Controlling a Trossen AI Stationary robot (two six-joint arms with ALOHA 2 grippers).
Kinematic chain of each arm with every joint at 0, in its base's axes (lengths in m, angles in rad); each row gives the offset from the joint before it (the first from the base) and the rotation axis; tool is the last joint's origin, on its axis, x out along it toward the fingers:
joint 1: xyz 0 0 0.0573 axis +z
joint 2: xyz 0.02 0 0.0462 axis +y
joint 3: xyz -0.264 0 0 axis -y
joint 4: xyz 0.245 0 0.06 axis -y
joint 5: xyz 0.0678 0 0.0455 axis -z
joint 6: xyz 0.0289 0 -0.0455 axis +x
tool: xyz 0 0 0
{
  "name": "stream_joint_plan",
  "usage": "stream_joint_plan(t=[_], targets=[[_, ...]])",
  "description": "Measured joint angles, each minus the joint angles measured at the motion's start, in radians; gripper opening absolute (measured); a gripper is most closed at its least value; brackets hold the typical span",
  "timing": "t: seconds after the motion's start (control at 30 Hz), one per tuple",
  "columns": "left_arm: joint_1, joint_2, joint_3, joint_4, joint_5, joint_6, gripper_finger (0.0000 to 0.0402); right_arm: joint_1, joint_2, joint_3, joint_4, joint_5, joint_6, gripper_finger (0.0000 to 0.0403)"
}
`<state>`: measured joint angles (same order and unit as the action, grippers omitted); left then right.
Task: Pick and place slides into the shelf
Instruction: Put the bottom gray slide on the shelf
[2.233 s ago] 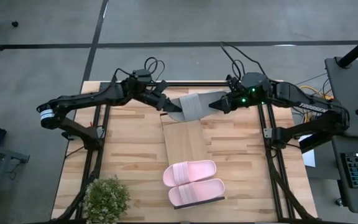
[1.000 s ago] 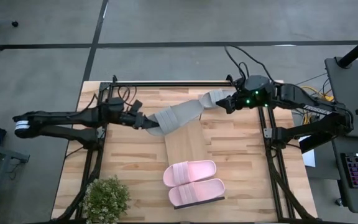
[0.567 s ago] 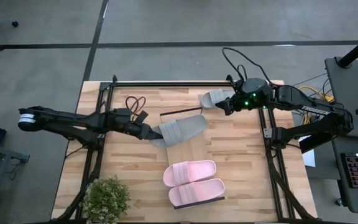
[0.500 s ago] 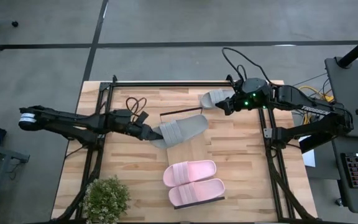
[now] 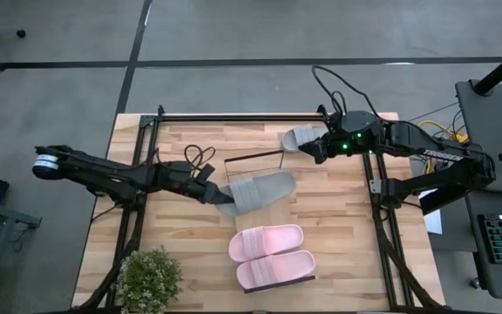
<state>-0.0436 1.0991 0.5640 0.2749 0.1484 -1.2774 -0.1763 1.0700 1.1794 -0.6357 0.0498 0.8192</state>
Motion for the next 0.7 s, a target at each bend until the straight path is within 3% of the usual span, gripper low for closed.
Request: stream_joint_plan(t=[0.37,0.53,0.7], targets=[[-0.001,-0.006,0.016,0.142,0.047,0.051,0.0019,0.008,-0.007,-0.004,-0.004,-0.034,0.005,0.0132],[0.013,-0.064,0.016,0.105,0.128,0.051,0.0019,0.006,-0.031,-0.004,-0.011,-0.078,-0.001,0.0140],[0.034,-0.098,0.025,-0.032,0.246,0.051,0.0019,0.006,-0.035,-0.004,-0.007,-0.197,0.005,0.0149]])
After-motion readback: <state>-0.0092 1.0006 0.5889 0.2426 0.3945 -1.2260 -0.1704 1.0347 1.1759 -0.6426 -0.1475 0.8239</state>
